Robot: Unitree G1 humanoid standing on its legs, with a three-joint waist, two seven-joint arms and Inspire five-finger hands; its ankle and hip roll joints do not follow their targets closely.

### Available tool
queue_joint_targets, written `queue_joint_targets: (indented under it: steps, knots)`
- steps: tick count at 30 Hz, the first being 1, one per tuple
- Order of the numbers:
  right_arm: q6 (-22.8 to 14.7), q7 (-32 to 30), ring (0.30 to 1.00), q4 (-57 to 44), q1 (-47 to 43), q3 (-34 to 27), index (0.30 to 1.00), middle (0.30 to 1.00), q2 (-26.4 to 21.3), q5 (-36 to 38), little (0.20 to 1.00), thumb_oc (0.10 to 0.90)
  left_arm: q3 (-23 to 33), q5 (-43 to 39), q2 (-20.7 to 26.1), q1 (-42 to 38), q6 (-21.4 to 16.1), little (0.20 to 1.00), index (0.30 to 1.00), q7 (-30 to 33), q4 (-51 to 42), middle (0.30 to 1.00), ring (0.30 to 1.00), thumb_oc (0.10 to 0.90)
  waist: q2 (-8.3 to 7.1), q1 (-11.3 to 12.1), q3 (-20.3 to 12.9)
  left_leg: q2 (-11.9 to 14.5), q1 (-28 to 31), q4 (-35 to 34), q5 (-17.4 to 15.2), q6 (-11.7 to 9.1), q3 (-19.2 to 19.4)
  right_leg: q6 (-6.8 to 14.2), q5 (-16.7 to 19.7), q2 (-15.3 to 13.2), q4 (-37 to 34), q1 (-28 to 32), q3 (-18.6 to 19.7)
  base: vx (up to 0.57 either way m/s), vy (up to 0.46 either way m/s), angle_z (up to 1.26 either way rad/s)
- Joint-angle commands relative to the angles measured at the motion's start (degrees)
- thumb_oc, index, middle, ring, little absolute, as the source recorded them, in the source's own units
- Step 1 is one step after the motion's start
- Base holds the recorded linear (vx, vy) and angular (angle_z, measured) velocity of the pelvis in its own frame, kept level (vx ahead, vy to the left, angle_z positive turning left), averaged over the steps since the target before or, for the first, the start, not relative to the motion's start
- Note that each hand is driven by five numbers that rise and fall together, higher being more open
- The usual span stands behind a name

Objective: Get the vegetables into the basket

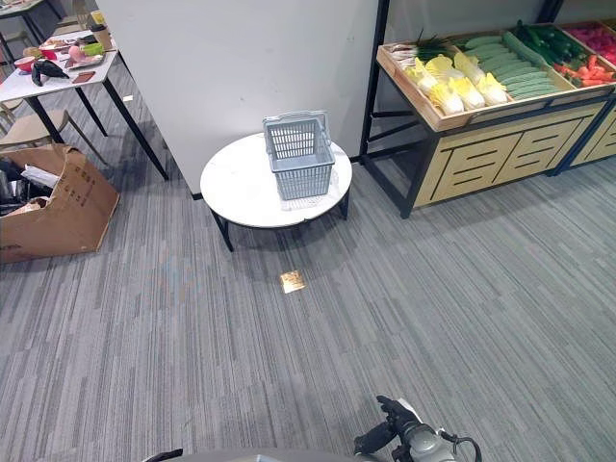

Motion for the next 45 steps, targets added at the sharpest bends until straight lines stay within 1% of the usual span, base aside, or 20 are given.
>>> queue_joint_targets:
  steps: [1, 7, 14, 22, 24, 25, 27, 28, 31, 33, 34, 35, 36, 37, 39, 40, 41, 42, 43, 45]
  knots:
    - [0.29, -0.61, 1.000, 3.26, -0.72, 1.96, 1.000, 1.000, 0.54, -2.53, 1.000, 0.900, -0.85, 0.35, 3.04, -3.16, -1.14, 1.000, 1.000, 1.78, 2.42, 1.000, 1.000, 0.900, -3.69, 0.38, 0.13, 0.68, 1.12, -1.46, 0.72, -2.16, -1.12, 4.35, -0.34, -4.65, -0.02, 0.67, 2.36, 0.00, 0.000, 0.00]
    - [0.30, -1.53, 1.000, 3.68, -0.85, 1.58, 1.000, 1.000, 0.46, -2.95, 1.000, 0.900, -0.41, 0.04, 3.07, -3.07, -1.25, 1.000, 1.000, 2.57, 2.42, 1.000, 1.000, 0.900, -3.63, 0.44, 0.37, 0.81, 1.09, -1.46, 0.77, -2.24, -1.16, 4.25, -0.47, -4.52, -0.02, 0.66, 2.28, 0.00, 0.000, 0.00]
    - [0.27, -2.03, 1.000, 3.69, -1.02, 1.46, 1.000, 1.000, -0.19, -3.59, 1.000, 0.900, -1.54, 0.95, 2.60, -3.10, -1.40, 1.000, 1.000, 2.71, 2.00, 1.000, 1.000, 0.900, -3.62, 0.49, 0.62, 1.02, 1.20, -1.46, 0.83, -2.31, -1.11, 4.10, -0.66, -4.20, -0.02, 0.69, 2.28, 0.00, 0.000, 0.00]
    - [0.23, -2.36, 1.000, 3.38, -1.43, 1.07, 1.000, 1.000, -0.22, -2.45, 1.000, 0.900, -1.97, 0.76, 2.46, -3.70, -1.50, 1.000, 1.000, 3.31, 1.31, 1.000, 1.000, 0.900, -3.56, 0.50, 1.14, 1.25, 0.90, -1.46, 1.11, -2.49, -1.63, 3.94, -0.96, -3.92, -0.02, 0.72, 1.96, 0.00, 0.000, 0.00]
    - [0.27, -2.62, 1.000, 3.18, -1.92, 0.88, 1.000, 1.000, -0.36, -2.02, 1.000, 0.900, -2.35, 0.75, 2.41, -4.02, -1.52, 1.000, 1.000, 3.41, 0.96, 1.000, 1.000, 0.900, -3.53, 0.44, 1.54, 1.48, 0.62, -1.46, 1.30, -2.60, -1.73, 3.81, -0.94, -3.76, -0.02, 0.63, 1.82, -0.01, -0.029, 0.00]
    - [0.21, -2.73, 1.000, 2.62, -2.35, 0.74, 1.000, 1.000, -0.63, -1.59, 1.000, 0.900, -2.69, 0.62, 2.53, -4.30, -1.47, 1.000, 1.000, 3.47, 0.64, 1.000, 1.000, 0.900, -3.50, 0.30, 2.41, 1.96, 0.20, -1.46, 1.53, -2.71, -2.00, 3.41, -1.21, -3.37, 0.73, 0.23, 1.75, -0.02, -0.062, 0.01]
    - [0.28, -2.90, 1.000, 2.21, -3.24, 0.79, 1.000, 1.000, -1.03, -1.04, 1.000, 0.900, -3.07, 0.41, 2.68, -4.93, -1.42, 1.000, 1.000, 3.62, 0.60, 1.000, 1.000, 0.900, -3.29, 0.27, 3.58, 2.59, -0.71, -1.46, 2.06, -2.79, -2.44, 2.87, -2.54, -3.01, 3.91, -1.88, 1.75, -0.06, -0.083, 0.07]
    - [0.27, -3.12, 1.000, 2.13, -4.13, 0.74, 1.000, 1.000, -1.29, -0.40, 1.000, 0.900, -3.37, 0.06, 2.77, -5.66, -1.32, 1.000, 1.000, 3.75, 0.45, 1.000, 1.000, 0.900, -3.02, 0.29, 4.61, 3.24, -1.82, -1.46, 2.80, -2.94, -2.80, 2.35, -3.68, -2.61, 6.44, -4.04, 1.81, -0.06, -0.116, 0.14]
    - [0.21, -3.38, 1.000, 2.10, -4.61, 0.68, 1.000, 1.000, -1.48, -0.03, 1.000, 0.900, -3.56, -0.15, 2.75, -6.01, -1.30, 1.000, 1.000, 3.73, 0.46, 1.000, 1.000, 0.900, -3.01, 0.46, 5.43, 3.79, -2.61, -0.39, 3.45, -3.17, -3.07, 1.71, -4.36, -2.03, 7.21, -4.63, 1.72, 0.01, -0.120, 0.14]
    - [0.21, -3.52, 1.000, 2.13, -4.70, 0.95, 1.000, 1.000, -1.61, 0.10, 1.000, 0.900, -4.01, 0.43, 2.83, -6.00, -1.10, 1.000, 1.000, 3.64, 0.62, 1.000, 1.000, 0.900, -3.17, 0.69, 6.07, 4.29, -4.41, 2.99, 3.74, -3.54, -3.91, 0.99, -4.84, -1.36, 6.68, -4.17, 1.37, 0.06, -0.172, 0.07]
    - [0.11, -3.62, 1.000, 2.06, -4.65, 0.34, 1.000, 1.000, -2.25, 0.62, 1.000, 0.900, -4.39, 1.28, 2.69, -5.74, -0.79, 1.000, 1.000, 3.29, 1.16, 1.000, 1.000, 0.900, -3.33, 0.97, 7.04, 4.03, -7.76, 9.60, 5.08, -4.13, -4.79, 0.12, -5.35, -1.02, 6.29, -3.28, 0.80, 0.05, -0.144, 0.10]
    - [0.11, -3.62, 1.000, 2.06, -4.65, 0.34, 1.000, 1.000, -2.25, 0.62, 1.000, 0.900, -4.39, 1.28, 2.69, -5.74, -0.79, 1.000, 1.000, 3.29, 1.16, 1.000, 1.000, 0.900, -3.30, 0.87, 6.99, 4.04, -7.97, 9.82, 5.00, -4.14, -4.94, 0.12, -5.35, -1.01, 6.28, -3.32, 0.69, 0.04, -0.192, 0.37]
    - [0.14, -2.85, 1.000, 1.84, -4.19, -0.86, 1.000, 1.000, -2.84, 2.46, 1.000, 0.900, -4.08, 0.29, 2.40, -5.71, -0.42, 1.000, 1.000, 2.70, 1.18, 1.000, 1.000, 0.900, -3.77, 1.07, 8.38, 3.02, -11.88, 16.29, 6.99, -4.86, -5.46, -0.77, -5.81, -1.22, 6.40, -2.43, -0.33, 0.04, -0.138, 0.54]
    - [0.21, -2.75, 1.000, 2.16, -3.99, -1.10, 1.000, 1.000, -2.88, 2.73, 1.000, 0.900, -3.73, -0.67, 2.48, -6.05, -0.43, 1.000, 1.000, 2.54, 0.90, 1.000, 1.000, 0.900, -4.01, 1.22, 8.82, 2.68, -13.65, 18.00, 7.83, -4.98, -5.52, -0.91, -6.09, -1.24, 6.15, -1.61, -1.20, 0.08, -0.145, 0.61]
    - [0.42, -2.50, 1.000, 2.28, -3.84, -1.03, 1.000, 1.000, -2.97, 3.14, 1.000, 0.900, -3.64, -0.92, 3.00, -6.35, -0.56, 1.000, 1.000, 2.46, 0.70, 1.000, 1.000, 0.900, -4.03, 1.60, 8.83, 2.51, -15.28, 16.01, 8.52, -4.88, -5.35, -0.87, -6.49, -0.93, 5.46, -0.54, -1.53, 0.15, -0.030, 0.38]
    - [0.30, -2.57, 1.000, 2.05, -3.75, -0.82, 1.000, 1.000, -3.33, 3.04, 1.000, 0.900, -3.93, -0.46, 3.17, -6.14, -0.68, 1.000, 1.000, 2.32, 0.26, 1.000, 1.000, 0.900, -4.22, 2.08, 8.51, 2.59, -17.24, 11.93, 8.12, -4.14, -5.11, -0.50, -6.93, -0.85, 4.45, 0.67, -1.62, 0.23, 0.029, 0.23]
    - [0.21, -2.68, 1.000, 1.78, -3.71, -0.51, 1.000, 1.000, -3.46, 2.73, 1.000, 0.900, -4.27, -0.19, 3.19, -5.95, -0.81, 1.000, 1.000, 2.41, 0.10, 1.000, 1.000, 0.900, -4.29, 2.36, 8.38, 2.89, -17.65, 9.75, 8.50, -3.91, -5.02, -0.25, -7.12, -0.68, 4.02, 1.09, -1.39, 0.19, 0.037, 0.20]
    - [0.21, -2.69, 1.000, 1.77, -3.68, -0.51, 1.000, 1.000, -3.45, 2.73, 1.000, 0.900, -4.28, -0.19, 3.20, -5.93, -0.81, 1.000, 1.000, 2.41, 0.09, 1.000, 1.000, 0.900, -4.35, 2.42, 8.43, 2.85, -17.47, 9.59, 8.55, -3.90, -4.92, -0.23, -7.15, -0.75, 4.01, 1.17, -1.33, 0.23, 0.102, 0.16]
    - [0.08, -2.84, 1.000, 2.06, -3.91, -0.37, 1.000, 1.000, -3.70, 2.43, 1.000, 0.900, -4.86, 0.17, 3.10, -5.58, -1.10, 1.000, 1.000, 2.63, -0.03, 1.000, 1.000, 0.900, -3.74, 3.26, 8.18, 3.97, -19.08, 4.06, 11.87, -4.45, -5.42, 0.34, -7.65, -0.12, 3.35, 2.38, -0.59, 0.27, 0.137, 0.05]
    - [0.05, -2.49, 1.000, 2.26, -3.70, -0.71, 1.000, 1.000, -3.69, 2.88, 1.000, 0.900, -4.45, 0.01, 3.20, -5.35, -1.14, 1.000, 1.000, 2.63, 0.06, 1.000, 1.000, 0.900, -3.32, 3.89, 7.95, 4.72, -19.32, 0.04, 13.85, -5.06, -5.27, 0.66, -8.50, 0.30, 3.09, 4.16, 0.79, 0.33, 0.165, -0.28]
